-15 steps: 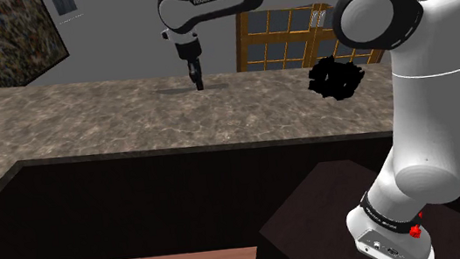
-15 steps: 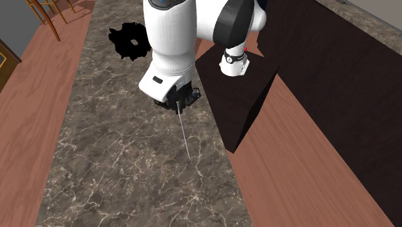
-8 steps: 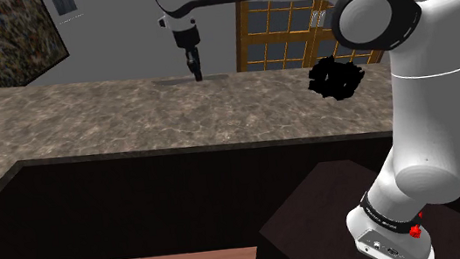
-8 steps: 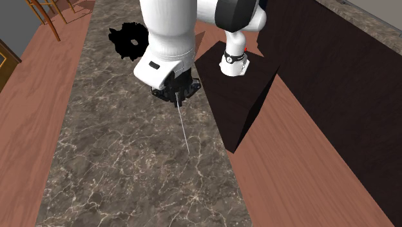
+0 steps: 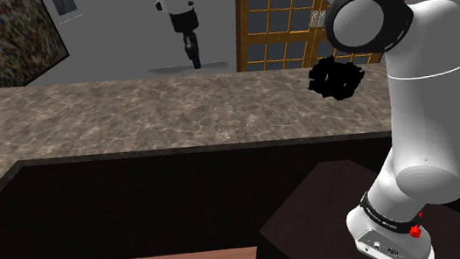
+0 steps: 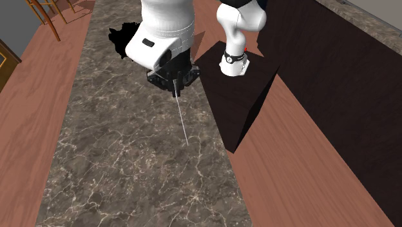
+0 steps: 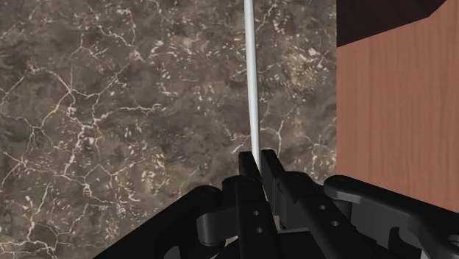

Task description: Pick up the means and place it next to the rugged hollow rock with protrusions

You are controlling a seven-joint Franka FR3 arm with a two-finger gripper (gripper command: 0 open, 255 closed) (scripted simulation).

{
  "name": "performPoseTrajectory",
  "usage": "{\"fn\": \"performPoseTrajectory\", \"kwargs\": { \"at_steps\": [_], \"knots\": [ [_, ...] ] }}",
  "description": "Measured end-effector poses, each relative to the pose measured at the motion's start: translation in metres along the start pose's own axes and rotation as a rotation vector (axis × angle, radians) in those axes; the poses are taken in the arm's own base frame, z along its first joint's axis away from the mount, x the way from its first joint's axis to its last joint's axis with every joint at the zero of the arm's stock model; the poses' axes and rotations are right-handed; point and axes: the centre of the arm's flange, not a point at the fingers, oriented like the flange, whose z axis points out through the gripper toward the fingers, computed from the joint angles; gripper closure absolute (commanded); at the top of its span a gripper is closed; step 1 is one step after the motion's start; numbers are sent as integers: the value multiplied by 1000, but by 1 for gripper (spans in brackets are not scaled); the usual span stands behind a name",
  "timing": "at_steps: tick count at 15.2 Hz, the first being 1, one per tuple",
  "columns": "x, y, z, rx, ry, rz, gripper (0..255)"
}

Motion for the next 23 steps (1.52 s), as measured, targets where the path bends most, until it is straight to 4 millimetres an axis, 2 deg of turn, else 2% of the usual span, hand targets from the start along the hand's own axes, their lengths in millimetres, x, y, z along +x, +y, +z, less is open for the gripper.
{"fn": "performPoseTrajectory", "kwargs": {
  "at_steps": [2, 5, 9, 23],
  "knots": [
    [-8, -1, -4, 1, -1, 0, 255],
    [-40, -7, -1, 0, -1, 0, 255],
    [-90, -12, 1, 0, -1, 0, 255],
    [-270, -51, 26, 0, -1, 1, 255]
  ]
}}
